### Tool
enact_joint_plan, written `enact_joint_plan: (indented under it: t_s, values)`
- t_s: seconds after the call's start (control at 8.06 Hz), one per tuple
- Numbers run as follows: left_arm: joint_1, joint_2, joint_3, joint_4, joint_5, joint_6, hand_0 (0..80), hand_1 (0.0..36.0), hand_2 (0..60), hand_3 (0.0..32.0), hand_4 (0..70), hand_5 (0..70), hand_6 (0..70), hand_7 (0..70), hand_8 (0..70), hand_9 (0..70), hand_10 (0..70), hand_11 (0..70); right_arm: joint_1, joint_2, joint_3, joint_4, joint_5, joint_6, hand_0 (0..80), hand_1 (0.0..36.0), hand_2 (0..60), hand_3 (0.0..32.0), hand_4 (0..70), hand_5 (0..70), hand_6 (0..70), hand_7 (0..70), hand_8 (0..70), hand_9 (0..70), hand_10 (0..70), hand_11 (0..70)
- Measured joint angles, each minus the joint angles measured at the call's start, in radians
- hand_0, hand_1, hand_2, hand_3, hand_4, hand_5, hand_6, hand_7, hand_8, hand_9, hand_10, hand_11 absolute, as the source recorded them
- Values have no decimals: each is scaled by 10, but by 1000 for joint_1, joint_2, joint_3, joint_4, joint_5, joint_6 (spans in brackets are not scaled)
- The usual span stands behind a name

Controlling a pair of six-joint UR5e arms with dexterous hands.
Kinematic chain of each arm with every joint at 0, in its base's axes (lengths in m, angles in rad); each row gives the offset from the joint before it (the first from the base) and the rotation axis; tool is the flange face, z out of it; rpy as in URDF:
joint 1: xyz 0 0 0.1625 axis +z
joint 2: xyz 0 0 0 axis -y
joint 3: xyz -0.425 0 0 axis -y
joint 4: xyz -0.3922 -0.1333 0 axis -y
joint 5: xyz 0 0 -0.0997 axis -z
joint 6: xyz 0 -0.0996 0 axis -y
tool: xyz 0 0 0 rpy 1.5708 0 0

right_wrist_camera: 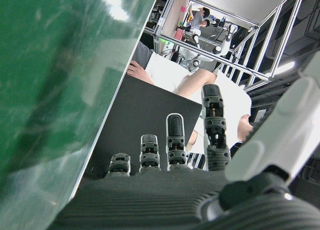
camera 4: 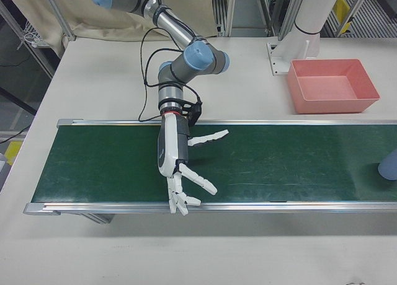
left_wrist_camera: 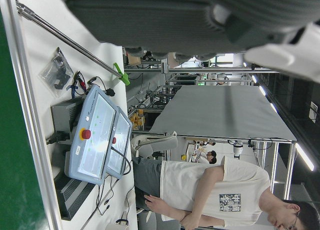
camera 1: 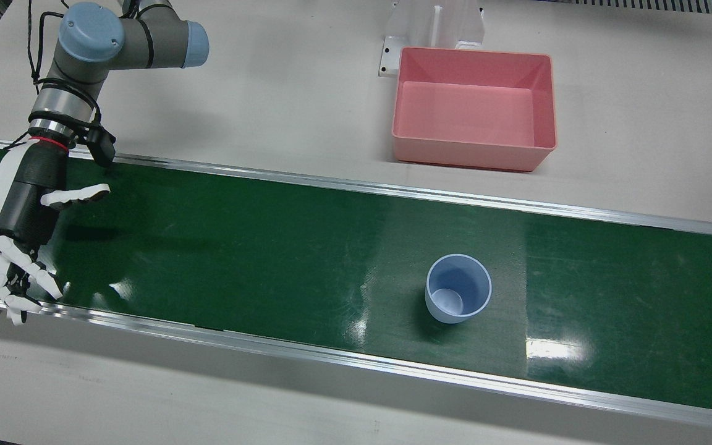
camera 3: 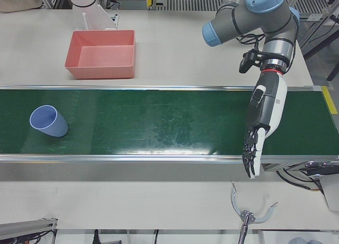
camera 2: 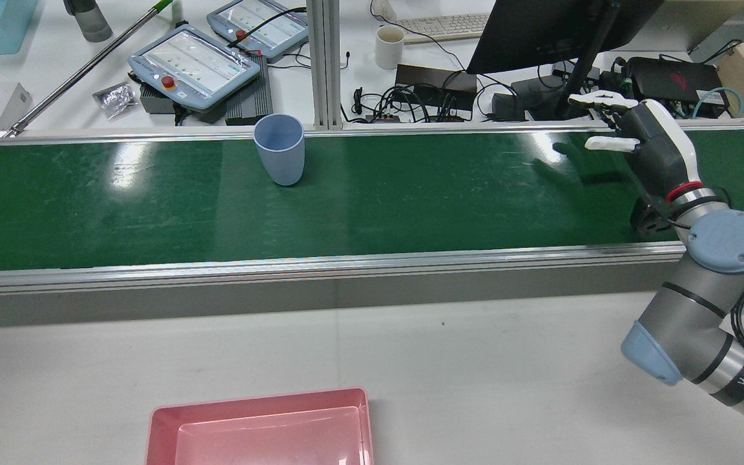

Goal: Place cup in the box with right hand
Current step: 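Lower the right hand toward the belt in the cup's path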

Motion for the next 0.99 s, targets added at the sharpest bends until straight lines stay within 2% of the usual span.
enact_joint_plan:
  t_s: [0.5,0.99]
  values:
    - [-1,0,0,0,0,0,0,0,0,0,0,0,0,0,0,0,0,0,-3,21,5,0,-3,-35,462,45,25,36,280,33,76,399,79,165,40,64]
    - [0,0,0,0,0,0,0,0,0,0,0,0,0,0,0,0,0,0,-2,34,9,0,-26,-67,458,34,8,42,288,29,76,410,79,167,35,56]
